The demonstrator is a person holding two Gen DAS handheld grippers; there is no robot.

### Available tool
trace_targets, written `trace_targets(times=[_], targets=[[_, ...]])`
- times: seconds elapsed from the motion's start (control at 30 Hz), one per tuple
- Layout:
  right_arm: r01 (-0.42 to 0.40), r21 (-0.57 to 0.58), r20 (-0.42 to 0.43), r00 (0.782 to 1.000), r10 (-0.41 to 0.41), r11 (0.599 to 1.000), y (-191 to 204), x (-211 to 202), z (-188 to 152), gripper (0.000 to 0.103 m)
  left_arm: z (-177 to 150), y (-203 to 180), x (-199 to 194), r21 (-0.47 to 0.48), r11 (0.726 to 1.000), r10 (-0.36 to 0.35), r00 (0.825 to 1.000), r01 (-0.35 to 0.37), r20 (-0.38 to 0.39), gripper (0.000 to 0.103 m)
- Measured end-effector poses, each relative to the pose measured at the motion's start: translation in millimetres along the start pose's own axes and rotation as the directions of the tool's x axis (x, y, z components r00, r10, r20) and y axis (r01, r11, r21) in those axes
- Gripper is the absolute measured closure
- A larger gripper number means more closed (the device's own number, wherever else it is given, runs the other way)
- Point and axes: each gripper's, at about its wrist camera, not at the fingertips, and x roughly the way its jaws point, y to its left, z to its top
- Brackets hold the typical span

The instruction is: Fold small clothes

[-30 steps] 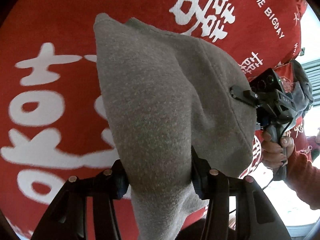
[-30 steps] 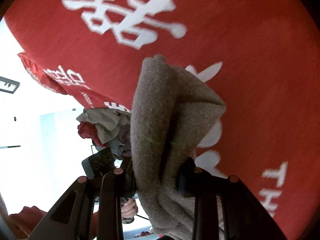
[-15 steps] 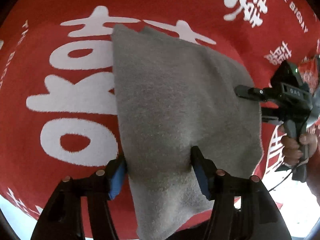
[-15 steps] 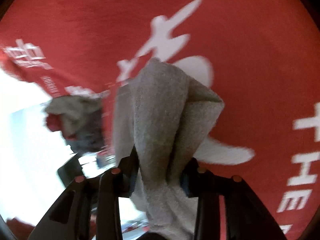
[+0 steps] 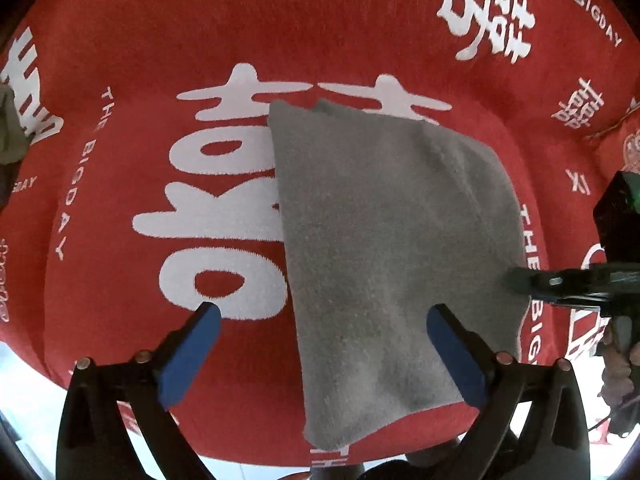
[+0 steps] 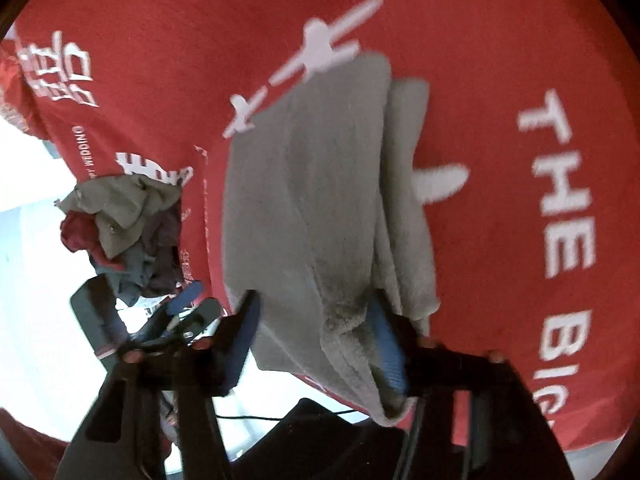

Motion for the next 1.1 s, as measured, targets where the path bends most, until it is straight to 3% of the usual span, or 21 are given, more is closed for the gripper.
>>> trace_targets(times=[0.13, 0.27, 0.4, 0.5, 0.63, 0.73, 0.9, 0.97, 1.03, 1.1], targets=[[0.081, -0.090, 0.070, 0.995, -0.075, 0.993, 16.7, -11.4, -6.9, 0.090, 1.5, -3.3, -7.9, -0.010, 1.000, -0.020, 1.000, 0.020, 0.023, 0.000], [0.278, -0.166, 0.068, 0.960, -0.270, 0.946, 7.6, -5.8, -19.7, 0.090, -0.9, -2.5, -1.0, -0.041, 0.998, -0.037, 0.999, 0.038, 0.014, 0.000], [0.266, -0.125, 0.070, 0.963, -0.259, 0.956, -8.0, -1.4, -18.6, 0.090, -6.7, -3.6, 12.4, -0.049, 0.998, 0.028, 0.999, -0.030, -0.044, 0.000], [0.316, -0.159, 0.088, 0.948, -0.305, 0.935, -2.6, -4.0, -24.6, 0.088, -13.7, -7.5, 8.7, -0.018, 0.998, 0.063, 0.997, -0.064, -0.044, 0.000], [0.353, -0.118, 0.085, 0.935, -0.344, 0.928, -2.3, -12.5, -33.1, 0.075, -19.4, -13.3, 1.1, 0.019, 0.997, 0.079, 0.996, -0.078, -0.044, 0.000], [0.356, -0.077, 0.083, 0.933, -0.350, 0.931, -0.1, -23.0, -42.0, 0.075, -22.3, -15.6, -3.6, 0.027, 0.996, 0.087, 0.995, -0.086, -0.056, 0.000], [0.416, -0.079, 0.068, 0.909, -0.412, 0.906, 14.2, -33.5, -62.0, 0.075, -24.3, -15.6, -13.8, 0.005, 0.996, 0.089, 0.991, -0.089, -0.096, 0.000], [0.425, -0.072, 0.061, 0.905, -0.421, 0.902, 22.2, -36.5, -70.0, 0.067, -24.9, -17.3, -20.6, 0.007, 0.995, 0.096, 0.991, -0.096, -0.096, 0.000], [0.436, -0.073, 0.061, 0.899, -0.433, 0.897, 30.4, -40.0, -76.4, 0.052, -25.4, -18.9, -28.0, 0.010, 0.995, 0.104, 0.989, -0.104, -0.100, 0.000], [0.446, -0.079, 0.066, 0.895, -0.442, 0.891, 41.8, -42.3, -81.2, 0.051, -26.2, -20.4, -37.0, 0.011, 0.994, 0.108, 0.989, -0.107, -0.100, 0.000]])
